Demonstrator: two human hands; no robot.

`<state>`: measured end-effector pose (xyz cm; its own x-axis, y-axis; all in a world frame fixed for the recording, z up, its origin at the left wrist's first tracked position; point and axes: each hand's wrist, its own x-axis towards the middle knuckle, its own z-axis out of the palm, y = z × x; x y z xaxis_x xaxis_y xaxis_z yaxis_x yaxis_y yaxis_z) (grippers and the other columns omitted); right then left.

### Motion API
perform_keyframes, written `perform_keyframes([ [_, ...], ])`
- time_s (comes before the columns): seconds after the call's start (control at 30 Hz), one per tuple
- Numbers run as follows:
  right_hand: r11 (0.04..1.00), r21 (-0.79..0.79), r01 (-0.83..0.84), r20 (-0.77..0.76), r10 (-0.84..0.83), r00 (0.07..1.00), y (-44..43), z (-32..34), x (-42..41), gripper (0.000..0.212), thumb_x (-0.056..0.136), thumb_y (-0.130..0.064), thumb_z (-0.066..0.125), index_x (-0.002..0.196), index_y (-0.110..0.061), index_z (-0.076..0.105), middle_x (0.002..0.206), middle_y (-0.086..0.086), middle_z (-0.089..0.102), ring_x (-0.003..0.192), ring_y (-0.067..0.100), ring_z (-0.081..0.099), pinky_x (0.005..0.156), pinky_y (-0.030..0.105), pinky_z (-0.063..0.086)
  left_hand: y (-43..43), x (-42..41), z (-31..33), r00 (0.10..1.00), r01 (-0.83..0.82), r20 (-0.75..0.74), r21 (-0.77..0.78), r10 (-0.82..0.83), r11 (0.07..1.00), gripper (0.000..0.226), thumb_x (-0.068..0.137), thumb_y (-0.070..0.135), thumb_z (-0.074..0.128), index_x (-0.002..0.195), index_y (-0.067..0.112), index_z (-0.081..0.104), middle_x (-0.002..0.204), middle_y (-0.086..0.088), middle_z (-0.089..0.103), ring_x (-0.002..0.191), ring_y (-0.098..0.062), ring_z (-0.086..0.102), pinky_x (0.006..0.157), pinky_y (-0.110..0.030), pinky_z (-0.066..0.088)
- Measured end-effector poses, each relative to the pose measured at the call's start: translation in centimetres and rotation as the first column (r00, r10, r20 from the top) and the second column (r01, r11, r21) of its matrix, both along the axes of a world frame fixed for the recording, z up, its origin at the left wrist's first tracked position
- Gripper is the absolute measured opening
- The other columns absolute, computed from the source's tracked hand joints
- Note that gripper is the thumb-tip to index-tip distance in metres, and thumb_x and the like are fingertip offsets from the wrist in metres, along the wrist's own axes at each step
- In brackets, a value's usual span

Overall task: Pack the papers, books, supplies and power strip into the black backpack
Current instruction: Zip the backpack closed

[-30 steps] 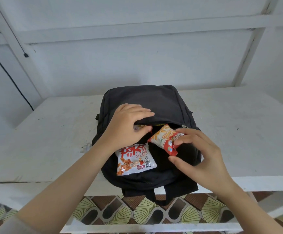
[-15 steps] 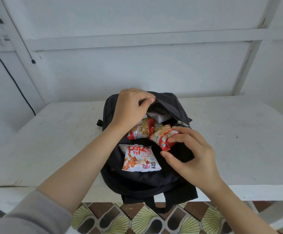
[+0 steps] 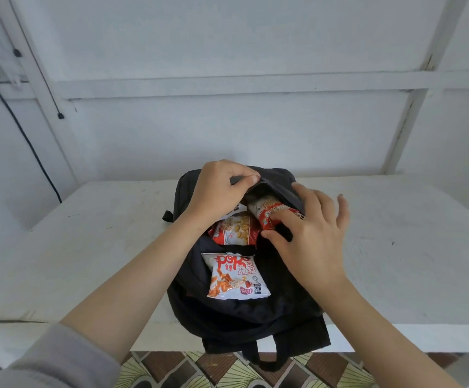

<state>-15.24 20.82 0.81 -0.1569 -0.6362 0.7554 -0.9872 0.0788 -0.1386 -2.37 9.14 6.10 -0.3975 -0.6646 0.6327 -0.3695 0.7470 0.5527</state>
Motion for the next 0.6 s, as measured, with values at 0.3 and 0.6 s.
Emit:
perform_keyframes([
  [0.3, 0.997, -0.029, 0.066, -0.128, -0.069, 0.989, -1.8, 1.3, -0.3, 0.059, 0.057, -0.023, 0.087, 0.106, -0.019, 0.056, 0.142, 0.020, 0.039, 0.133, 0.036, 0.024, 0.108, 0.061, 0.009, 0.2, 0.3, -0.1, 0.999, 0.034, -0.001, 0.016, -0.034, 0.999, 0.014, 0.086, 0.017, 0.065, 0.097, 0.017, 0.074, 0.096, 0.006, 0.071, 0.080, 0.022, 0.052, 0.077, 0.004, 0.037],
  [0.6, 0.992, -0.006, -0.127, -0.008, 0.127, 0.992, -1.7, 2.3, 1.2, 0.052, 0.072, -0.034, 0.074, 0.117, -0.021, 0.051, 0.144, 0.017, 0.038, 0.134, 0.036, 0.031, 0.110, 0.056, 0.023, 0.3, 1.2, -0.6, 0.994, 0.055, 0.090, 0.026, -0.057, 0.998, 0.014, 0.085, 0.023, 0.067, 0.098, 0.022, 0.074, 0.091, 0.019, 0.065, 0.083, 0.015, 0.054, 0.078, 0.001, 0.038],
])
